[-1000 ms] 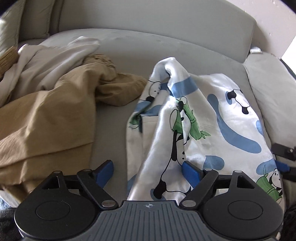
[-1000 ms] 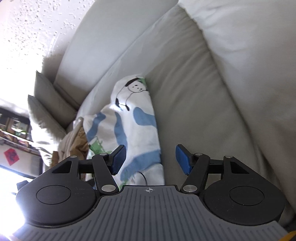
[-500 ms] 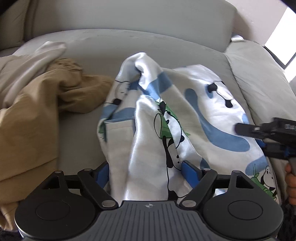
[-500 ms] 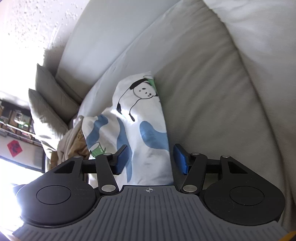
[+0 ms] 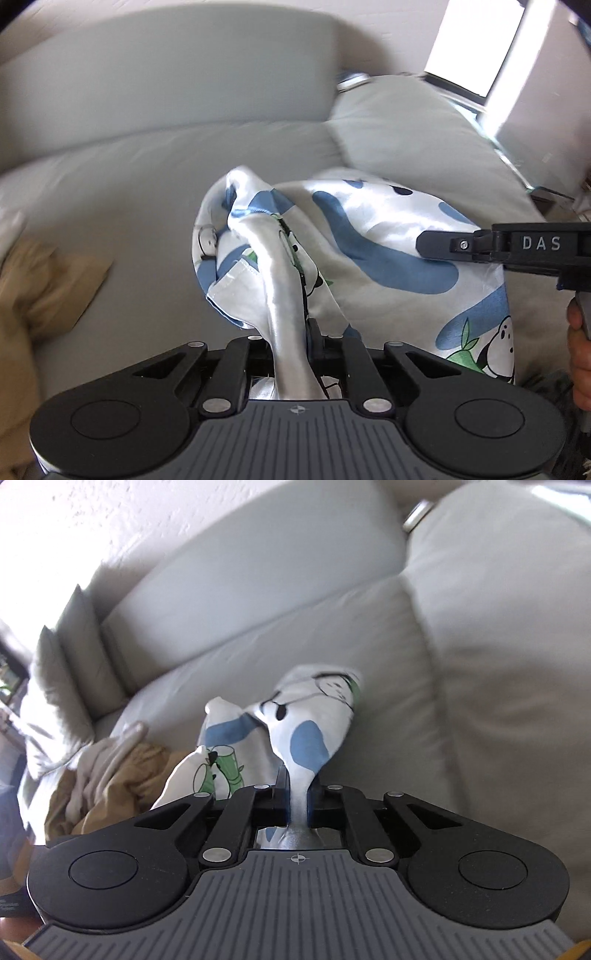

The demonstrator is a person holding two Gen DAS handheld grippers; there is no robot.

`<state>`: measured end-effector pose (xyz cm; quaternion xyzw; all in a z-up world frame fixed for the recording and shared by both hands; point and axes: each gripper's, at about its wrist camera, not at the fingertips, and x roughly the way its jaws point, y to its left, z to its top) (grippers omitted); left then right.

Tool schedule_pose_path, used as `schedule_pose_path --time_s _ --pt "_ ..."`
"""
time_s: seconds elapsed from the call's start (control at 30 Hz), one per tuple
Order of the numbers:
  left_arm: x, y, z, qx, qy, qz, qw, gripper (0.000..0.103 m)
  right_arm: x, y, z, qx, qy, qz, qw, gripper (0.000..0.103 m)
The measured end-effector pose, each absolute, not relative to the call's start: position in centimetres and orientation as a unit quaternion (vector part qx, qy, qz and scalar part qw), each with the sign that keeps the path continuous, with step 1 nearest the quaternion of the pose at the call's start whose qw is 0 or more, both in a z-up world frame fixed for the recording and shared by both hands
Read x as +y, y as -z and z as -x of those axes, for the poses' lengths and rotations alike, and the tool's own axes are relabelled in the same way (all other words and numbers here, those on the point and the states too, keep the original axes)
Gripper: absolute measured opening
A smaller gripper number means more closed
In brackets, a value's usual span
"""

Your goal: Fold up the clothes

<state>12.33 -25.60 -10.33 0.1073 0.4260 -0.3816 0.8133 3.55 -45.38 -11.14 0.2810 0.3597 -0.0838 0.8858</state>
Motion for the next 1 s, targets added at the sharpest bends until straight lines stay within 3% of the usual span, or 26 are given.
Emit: schedule_pose_path --time_s 0.33,0.43,0.47,0.5,0.57,0.63,0.73,0.93,1.0 --pt "-39.4 5.9 -4.7 0.314 0.528 -0.102 0.782 0.008 -55.9 4.1 8.7 0.237 0.247 -0.272 0.899 0.008" --pt "-43.6 7.6 -3.0 0.317 0.514 -0.153 0.782 0.019 -57.2 3.8 11.6 0.206 0.295 -0.241 0.901 0.008" --pt "-44.9 8.6 -3.0 0.338 0.501 -0.178 0.776 0.029 -57.6 3.8 12.5 0.199 0.311 -0.230 0.901 0.012" --pt "-46.1 9.6 -3.0 0.360 0.489 -0.203 0.769 0.033 -58.2 4.2 12.9 0.205 0.323 -0.229 0.895 0.021" --pt "-46.0 10.3 -3.1 0.371 0.477 -0.202 0.770 0.034 -60.2 6.5 12.4 0.276 0.335 -0.272 0.859 0.050" --pt "-44.5 9.7 -3.4 0.368 0.479 -0.179 0.777 0.047 -61.2 7.8 13.2 0.283 0.354 -0.318 0.833 0.050" --pt "-42.0 8.4 -3.8 0.365 0.475 -0.162 0.784 0.052 -60.6 7.4 15.4 0.230 0.389 -0.336 0.826 0.060" --pt "-38.2 5.5 -3.1 0.386 0.447 -0.167 0.790 0.063 -55.9 3.8 18.7 0.159 0.408 -0.345 0.830 0.065" --pt "-36.9 3.9 -2.3 0.383 0.445 -0.170 0.791 0.071 -54.1 2.5 19.5 0.153 0.395 -0.349 0.836 0.066"
